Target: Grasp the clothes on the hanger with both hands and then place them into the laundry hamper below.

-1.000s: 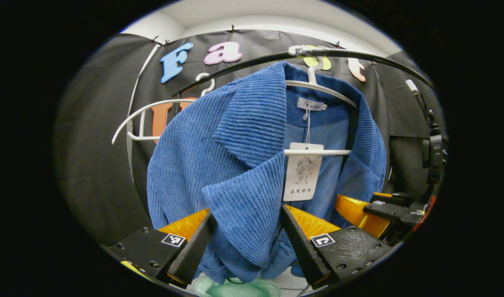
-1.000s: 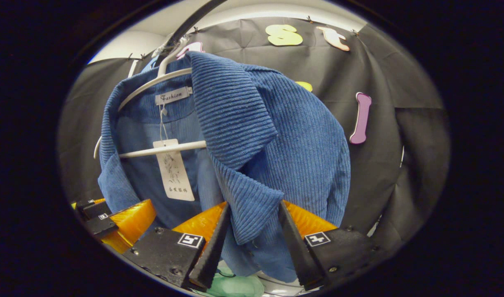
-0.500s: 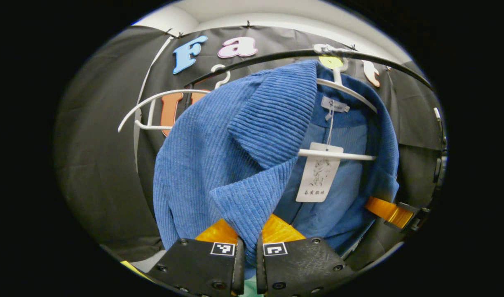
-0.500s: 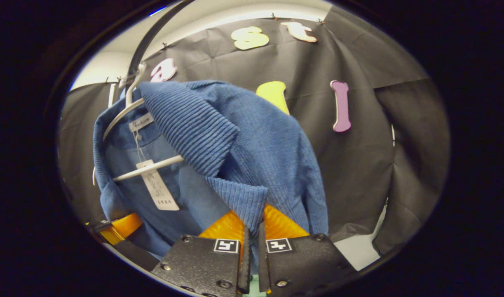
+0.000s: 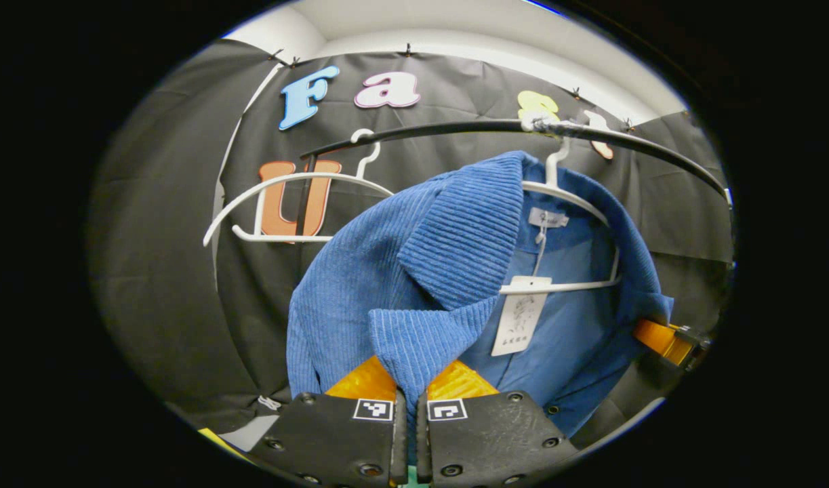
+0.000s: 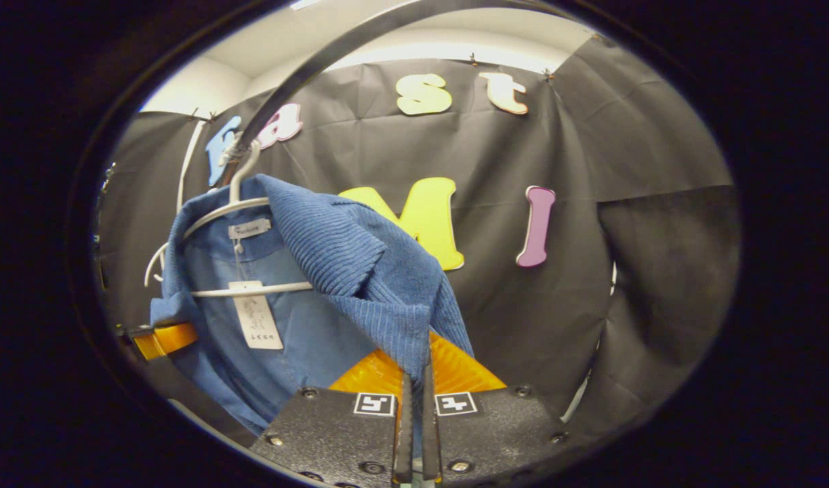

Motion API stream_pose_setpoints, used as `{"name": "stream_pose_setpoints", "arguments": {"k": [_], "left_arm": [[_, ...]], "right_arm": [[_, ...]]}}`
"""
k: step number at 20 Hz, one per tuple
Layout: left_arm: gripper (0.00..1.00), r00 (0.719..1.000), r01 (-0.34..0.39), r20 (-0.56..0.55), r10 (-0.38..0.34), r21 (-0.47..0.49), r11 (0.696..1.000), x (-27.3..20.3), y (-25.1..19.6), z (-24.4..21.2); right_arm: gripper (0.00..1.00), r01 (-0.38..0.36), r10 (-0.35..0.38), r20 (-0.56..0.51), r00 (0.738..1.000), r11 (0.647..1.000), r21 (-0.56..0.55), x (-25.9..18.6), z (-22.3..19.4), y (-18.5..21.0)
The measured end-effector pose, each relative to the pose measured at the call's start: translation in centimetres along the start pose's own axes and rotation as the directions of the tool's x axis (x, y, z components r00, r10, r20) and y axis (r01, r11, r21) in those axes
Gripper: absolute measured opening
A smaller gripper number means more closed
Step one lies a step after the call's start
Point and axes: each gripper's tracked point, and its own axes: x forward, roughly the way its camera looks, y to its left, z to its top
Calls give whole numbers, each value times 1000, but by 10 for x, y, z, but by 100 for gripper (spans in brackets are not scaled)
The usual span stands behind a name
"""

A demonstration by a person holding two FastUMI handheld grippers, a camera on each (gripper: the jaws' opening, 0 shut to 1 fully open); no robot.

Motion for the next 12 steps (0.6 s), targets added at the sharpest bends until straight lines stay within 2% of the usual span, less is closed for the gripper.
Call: {"name": "stream_pose_setpoints", "arguments": {"k": [2, 5, 9, 12], "left_arm": [[5, 999, 32, 9, -32, 8, 999, -9, -5, 7], [5, 998, 50, 27, -50, 19, 999, -18, 0, 20], [5, 998, 46, 39, -46, -17, 999, -21, 22, 40], [5, 998, 37, 57, -32, -90, 995, -20, 42, 53]], "right_arm": [[9, -35, 35, -4, 999, 999, 23, -10, 5, -3], [8, -32, 31, 14, 999, 999, 28, -18, 15, -10], [9, 49, -50, 52, 997, 999, 14, -20, 27, -20], [9, 80, -93, 87, 992, 987, 140, -18, 27, -23]]}}
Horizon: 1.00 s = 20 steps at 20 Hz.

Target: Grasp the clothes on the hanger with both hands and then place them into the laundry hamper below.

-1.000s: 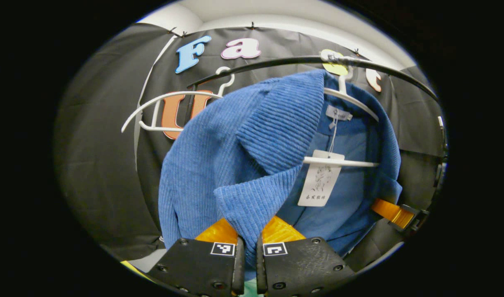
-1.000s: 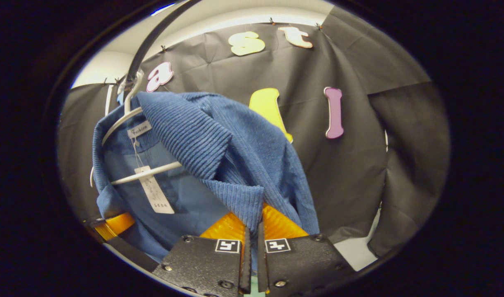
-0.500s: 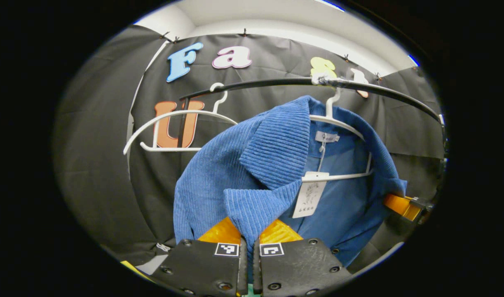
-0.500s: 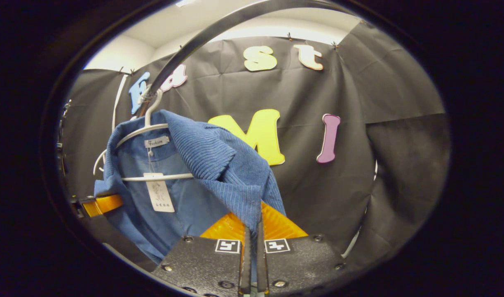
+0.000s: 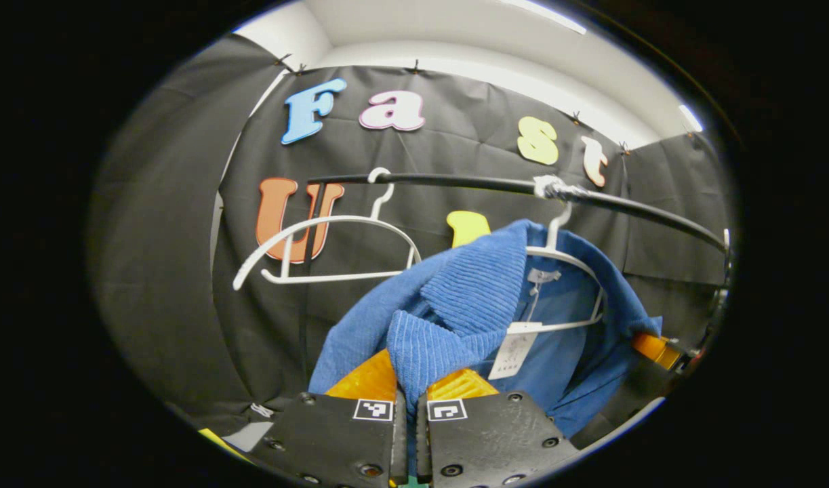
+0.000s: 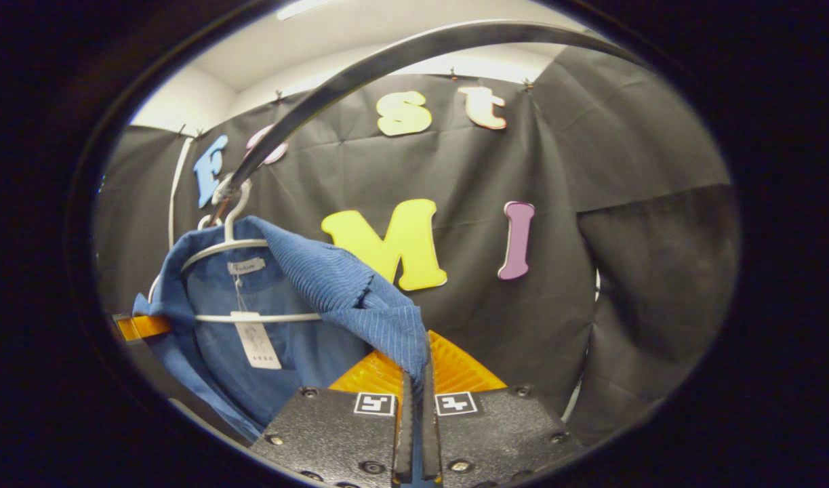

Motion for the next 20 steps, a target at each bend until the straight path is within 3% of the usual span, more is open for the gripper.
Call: {"name": "stream_pose_setpoints", "arguments": {"k": [3, 6, 8, 9, 10, 13, 17, 18, 20], "left_arm": [[5, 1000, -10, 19, 10, -43, 999, 1, 14, 14], [5, 999, -3, 39, 5, -60, 998, 0, 17, 24], [5, 999, 6, 36, -3, -80, 997, 2, 18, 27], [0, 999, 7, 35, -4, -87, 996, 2, 21, 29], [10, 999, 7, 37, -3, -94, 996, 4, 26, 32], [5, 999, 11, 32, -8, -108, 994, 9, 32, 40], [5, 998, 30, 51, -24, -123, 992, 13, 37, 57], [10, 998, 33, 58, -26, -129, 991, 14, 38, 62], [5, 997, 41, 67, -33, -133, 990, 16, 41, 71]], "right_arm": [[8, -19, 22, -12, 1000, 978, 207, 7, -9, 4], [9, -61, 88, -68, 994, 941, 332, 12, -26, 15], [8, -88, 132, -89, 987, 917, 388, 17, -29, 17], [9, -108, 162, -93, 982, 900, 423, 21, -27, 17], [9, -126, 189, -92, 978, 879, 461, 33, -21, 10], [8, -184, 261, -63, 963, 813, 552, 47, -6, 3], [9, -240, 321, -19, 947, 745, 622, 62, 8, 0], [8, -253, 333, -5, 943, 725, 640, 65, 12, 0], [8, -289, 357, 34, 933, 692, 661, 71, 24, -3]]}}
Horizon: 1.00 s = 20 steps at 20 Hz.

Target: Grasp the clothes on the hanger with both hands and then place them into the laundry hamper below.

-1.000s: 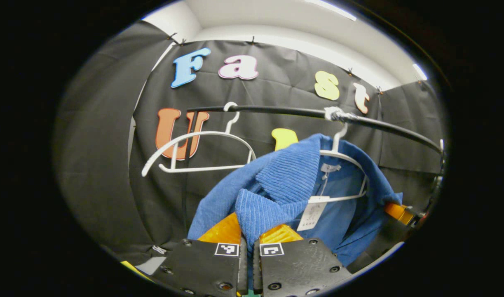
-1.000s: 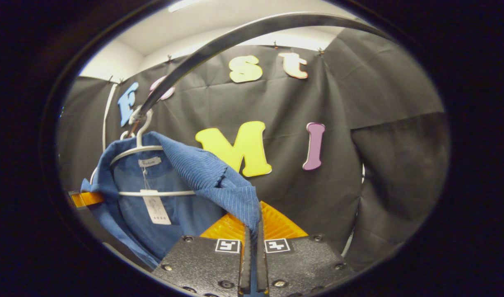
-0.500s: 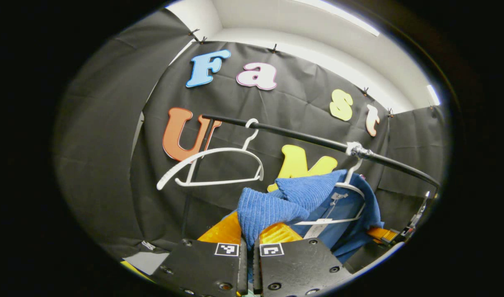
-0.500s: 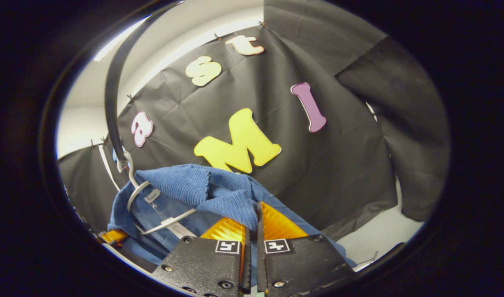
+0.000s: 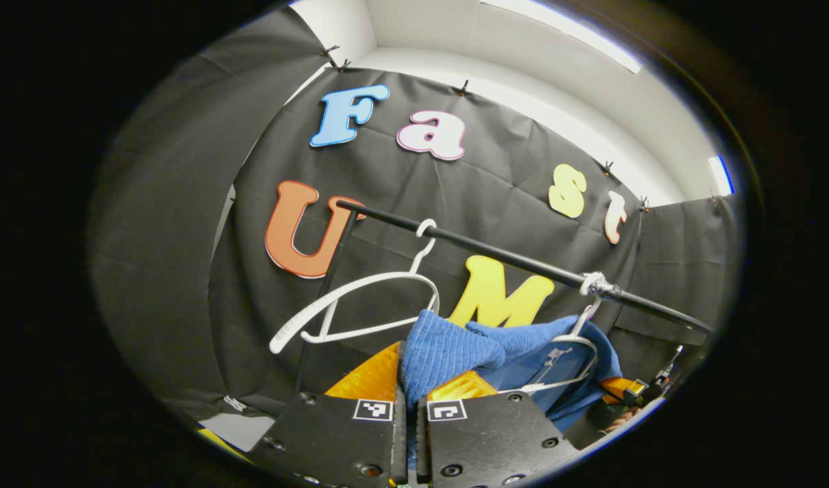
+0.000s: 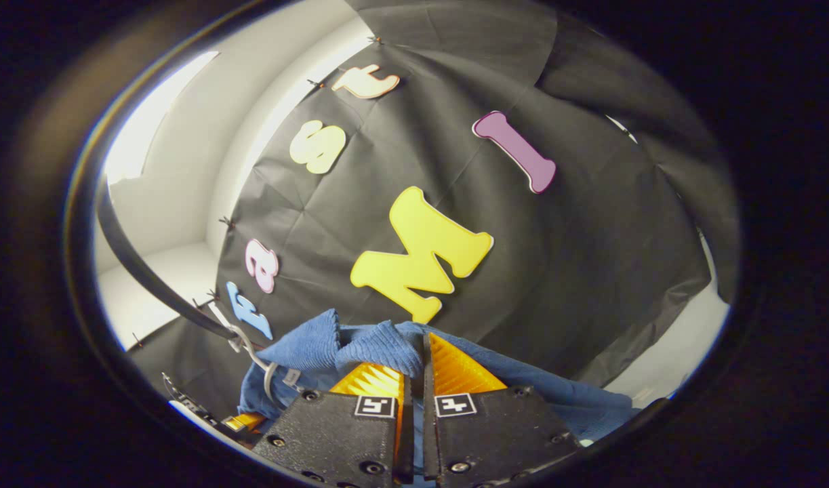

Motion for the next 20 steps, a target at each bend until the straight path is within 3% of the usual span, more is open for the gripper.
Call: {"name": "stream_pose_setpoints", "arguments": {"k": [7, 13, 14, 15, 20], "left_arm": [[5, 999, 44, -1, -44, 19, 999, 13, -3, 19], [5, 993, 103, -57, -100, 47, 994, 29, -4, 21], [10, 991, 114, -73, -110, 44, 993, 33, -2, 20], [5, 990, 120, -84, -117, 38, 992, 36, -1, 19], [5, 978, 158, -138, -156, 8, 987, 50, 6, 10]], "right_arm": [[8, -96, 95, 18, 995, 994, 43, 24, 32, 12], [8, -120, 121, -12, 993, 992, 36, 49, 45, 7], [8, -127, 128, -23, 992, 991, 35, 53, 46, 5], [8, -129, 130, -32, 991, 991, 25, 59, 47, 2], [8, -161, 163, -85, 983, 986, 36, 82, 48, -5]]}}
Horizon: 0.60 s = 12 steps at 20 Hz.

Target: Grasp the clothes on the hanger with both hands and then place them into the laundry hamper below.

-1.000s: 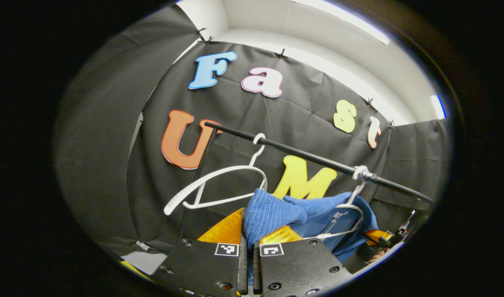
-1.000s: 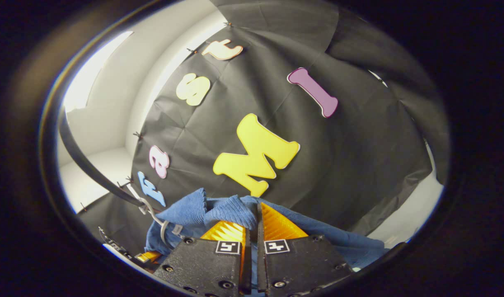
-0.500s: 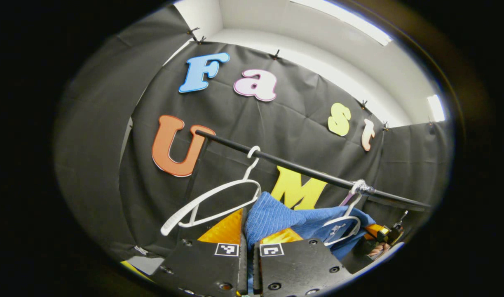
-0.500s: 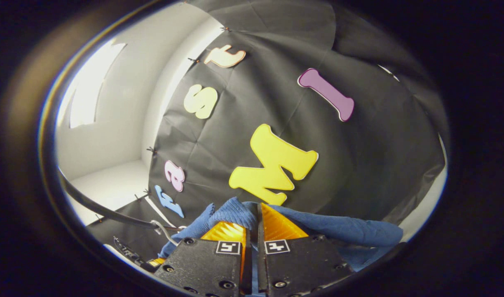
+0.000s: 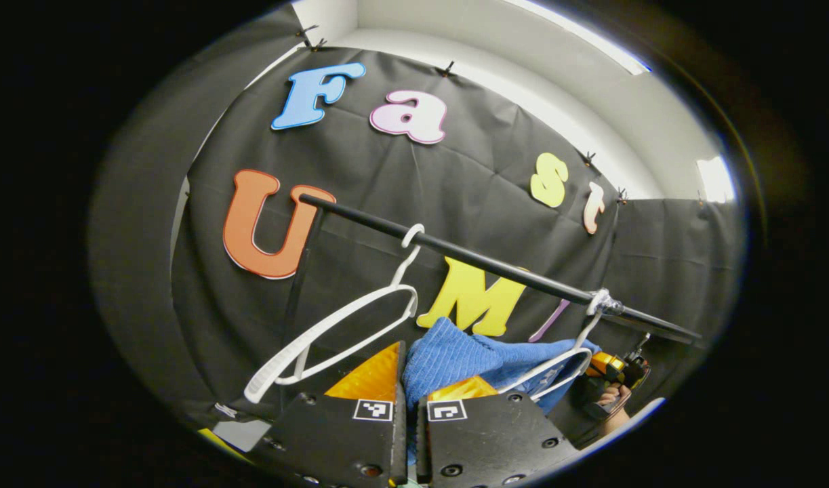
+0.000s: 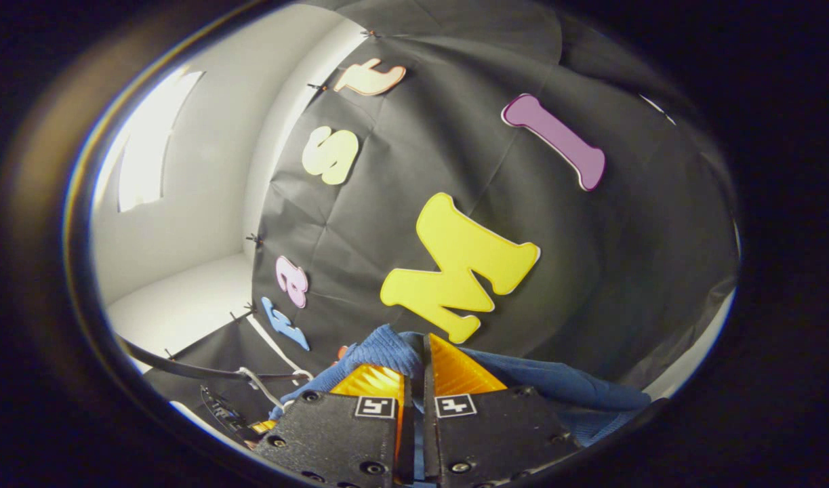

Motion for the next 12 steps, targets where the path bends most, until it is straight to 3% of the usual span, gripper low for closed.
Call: {"name": "stream_pose_setpoints", "arguments": {"k": [7, 12], "left_arm": [[5, 996, -41, -80, 41, -3, 999, 10, 28, -34], [5, 984, -90, -154, 84, -29, 996, 4, 52, -80]], "right_arm": [[8, 92, -91, -95, 991, 996, 8, 14, -37, -48], [8, 200, -196, -173, 965, 980, 9, 8, -84, -95]]}}
